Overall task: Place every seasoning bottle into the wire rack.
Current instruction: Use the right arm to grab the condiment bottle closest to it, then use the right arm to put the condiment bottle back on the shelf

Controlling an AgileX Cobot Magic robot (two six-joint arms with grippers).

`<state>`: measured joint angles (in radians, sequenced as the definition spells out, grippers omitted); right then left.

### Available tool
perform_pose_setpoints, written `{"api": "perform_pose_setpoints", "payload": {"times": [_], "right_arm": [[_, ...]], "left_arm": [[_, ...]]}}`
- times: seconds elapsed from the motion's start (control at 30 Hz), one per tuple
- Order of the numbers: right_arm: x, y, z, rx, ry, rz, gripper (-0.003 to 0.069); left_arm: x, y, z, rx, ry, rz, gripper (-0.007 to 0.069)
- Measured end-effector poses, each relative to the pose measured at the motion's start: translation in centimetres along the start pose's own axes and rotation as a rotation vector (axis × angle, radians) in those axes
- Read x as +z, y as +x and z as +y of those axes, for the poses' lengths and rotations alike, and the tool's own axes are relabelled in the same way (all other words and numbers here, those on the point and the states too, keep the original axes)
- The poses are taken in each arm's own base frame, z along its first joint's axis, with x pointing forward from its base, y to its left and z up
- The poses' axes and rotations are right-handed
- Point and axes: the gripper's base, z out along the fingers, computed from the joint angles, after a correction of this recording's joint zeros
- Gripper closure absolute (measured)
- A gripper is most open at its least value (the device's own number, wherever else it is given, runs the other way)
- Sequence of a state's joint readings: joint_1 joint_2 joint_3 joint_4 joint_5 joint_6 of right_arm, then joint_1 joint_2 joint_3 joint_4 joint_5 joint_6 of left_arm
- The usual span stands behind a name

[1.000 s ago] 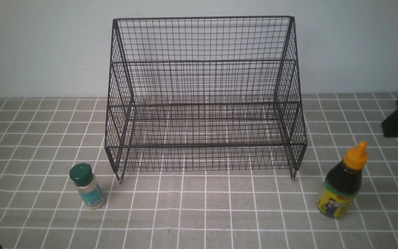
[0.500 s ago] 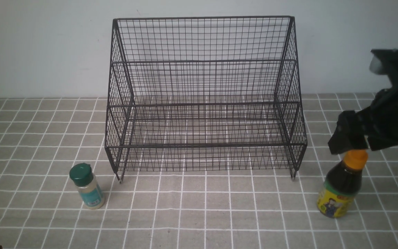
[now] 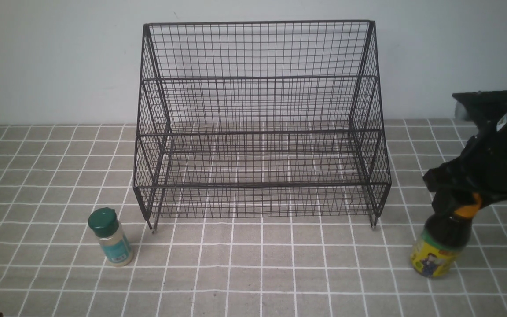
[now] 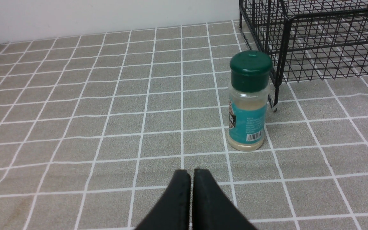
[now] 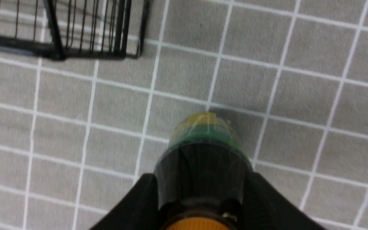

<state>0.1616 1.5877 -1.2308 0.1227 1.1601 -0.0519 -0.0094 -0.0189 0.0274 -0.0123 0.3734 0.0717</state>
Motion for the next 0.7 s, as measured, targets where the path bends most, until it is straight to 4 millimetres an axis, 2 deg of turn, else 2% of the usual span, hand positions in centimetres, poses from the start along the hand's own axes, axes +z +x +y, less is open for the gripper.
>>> {"api": "perform_pose_setpoints", "payload": {"times": [0.03,0.07,0.13,0.2,0.3,0.37,0.43,0.5,0.63,0.7], "right_arm": [[-0.5,-0.1,0.0,-0.003,0.000,-0.001,0.0345],[-2.6,-0.3,0.2,-0.010,-0.001,-0.039,0.0345],[-4.5,-0.5,0.4,-0.017,-0.002,-0.086,0.0345],[-9.1,-0.8,1.4,-0.049,-0.004,-0.225,0.0345],[-13.6,-0.8,3.4,-0.116,-0.025,-0.368,0.0345],[-15.2,-0.9,4.6,-0.153,-0.046,-0.418,0.0345],[-16.3,-1.2,6.4,-0.204,-0.080,-0.451,0.0345],[-16.2,-1.9,8.1,-0.248,-0.112,-0.447,0.0345],[-14.2,-4.1,10.0,-0.286,-0.134,-0.406,0.0345],[-12.1,-5.7,10.6,-0.290,-0.130,-0.363,0.0345]], "left_arm": [[0.0,0.0,0.0,0.000,0.000,0.000,0.0631],[0.0,0.0,0.0,0.000,0.000,0.000,0.0631],[0.0,0.0,0.0,0.000,0.000,0.000,0.0631],[0.0,0.0,0.0,0.000,0.000,0.000,0.0631],[0.0,0.0,0.0,0.000,0.000,0.000,0.0631],[0.0,0.0,0.0,0.000,0.000,0.000,0.0631],[0.0,0.0,0.0,0.000,0.000,0.000,0.0631],[0.0,0.0,0.0,0.000,0.000,0.000,0.0631],[0.0,0.0,0.0,0.000,0.000,0.000,0.0631],[0.0,0.0,0.0,0.000,0.000,0.000,0.0631]]}}
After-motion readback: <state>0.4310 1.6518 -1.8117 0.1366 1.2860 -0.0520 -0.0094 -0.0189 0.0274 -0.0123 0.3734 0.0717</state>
